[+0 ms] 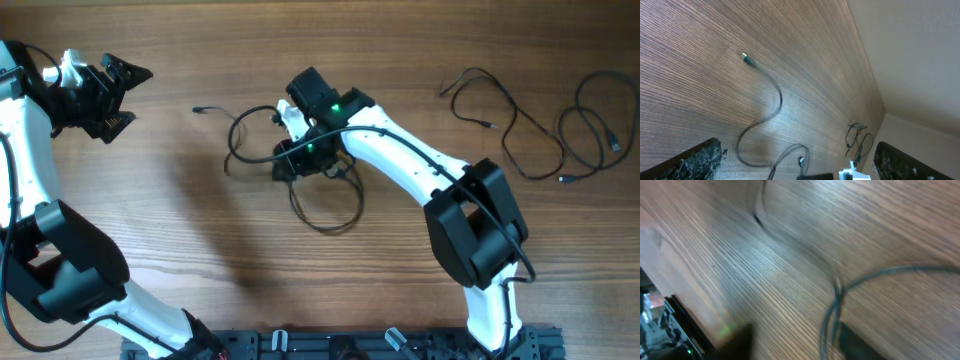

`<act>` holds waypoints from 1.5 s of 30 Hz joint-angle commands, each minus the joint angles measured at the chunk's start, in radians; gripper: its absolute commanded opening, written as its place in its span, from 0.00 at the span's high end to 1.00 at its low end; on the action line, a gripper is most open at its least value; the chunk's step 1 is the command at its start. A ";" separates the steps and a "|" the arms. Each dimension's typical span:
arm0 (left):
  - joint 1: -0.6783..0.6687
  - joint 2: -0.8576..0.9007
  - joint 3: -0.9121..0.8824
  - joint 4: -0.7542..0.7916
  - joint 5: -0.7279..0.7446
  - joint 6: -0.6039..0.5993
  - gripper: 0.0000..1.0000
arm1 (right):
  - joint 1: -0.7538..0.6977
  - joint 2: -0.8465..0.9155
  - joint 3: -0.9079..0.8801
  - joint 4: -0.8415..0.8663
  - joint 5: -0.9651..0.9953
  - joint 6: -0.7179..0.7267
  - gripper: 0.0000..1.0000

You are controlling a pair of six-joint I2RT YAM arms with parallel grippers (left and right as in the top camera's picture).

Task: Untangle cables

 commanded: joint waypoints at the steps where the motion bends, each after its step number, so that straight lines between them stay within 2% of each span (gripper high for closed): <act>1: 0.001 -0.002 -0.003 0.000 0.000 0.021 0.00 | -0.005 -0.009 -0.002 0.075 -0.074 -0.001 0.16; 5: 0.001 -0.002 -0.003 0.000 0.000 0.021 0.00 | -0.036 -0.013 0.002 0.114 -0.103 -0.002 0.15; 11: 0.001 -0.002 -0.003 0.019 -0.025 0.020 0.00 | -0.161 -0.039 0.014 0.089 -0.103 0.002 0.14; 13: 0.001 -0.002 -0.003 0.051 -0.025 0.020 0.00 | -0.202 -0.039 0.014 0.054 -0.102 0.002 0.09; 14: 0.001 -0.002 -0.003 0.081 -0.021 0.016 0.00 | -0.224 -0.039 0.013 0.027 -0.092 0.002 0.04; 18: 0.001 -0.002 -0.003 0.094 -0.023 0.013 0.00 | -0.303 -0.039 0.013 -0.083 0.028 0.007 0.01; 26: -0.033 0.010 -0.003 0.034 -0.055 -0.032 0.00 | -0.389 -0.039 0.013 -0.155 0.140 -0.038 0.00; 28: -0.090 0.017 -0.006 -0.013 -0.177 -0.058 0.00 | -0.407 -0.039 0.013 -0.138 0.141 -0.008 0.00; 31: -0.185 0.018 -0.031 -0.058 -0.400 -0.164 0.00 | -0.428 -0.039 0.013 -0.121 0.142 0.027 0.00; 32: -0.223 0.019 -0.044 -0.064 -0.467 -0.186 0.06 | -0.434 -0.039 0.013 -0.119 0.141 0.027 0.00; 35: -0.333 0.019 -0.097 -0.048 -0.631 -0.198 0.37 | -0.444 -0.039 0.013 -0.114 0.142 0.026 0.00; 37: -0.391 0.020 -0.135 -0.013 -0.719 -0.198 0.53 | -0.444 -0.039 0.013 -0.112 0.142 0.026 0.00; 40: -0.481 0.023 -0.212 0.094 -0.784 -0.198 0.53 | -0.444 -0.039 0.013 -0.111 0.155 0.024 0.00; 43: -0.554 0.027 -0.292 0.253 -0.806 -0.198 0.44 | -0.444 -0.039 0.013 -0.112 0.248 0.027 0.00; 45: -0.587 0.027 -0.328 0.341 -0.874 -0.198 0.44 | -0.447 -0.039 0.013 -0.115 0.262 0.028 0.00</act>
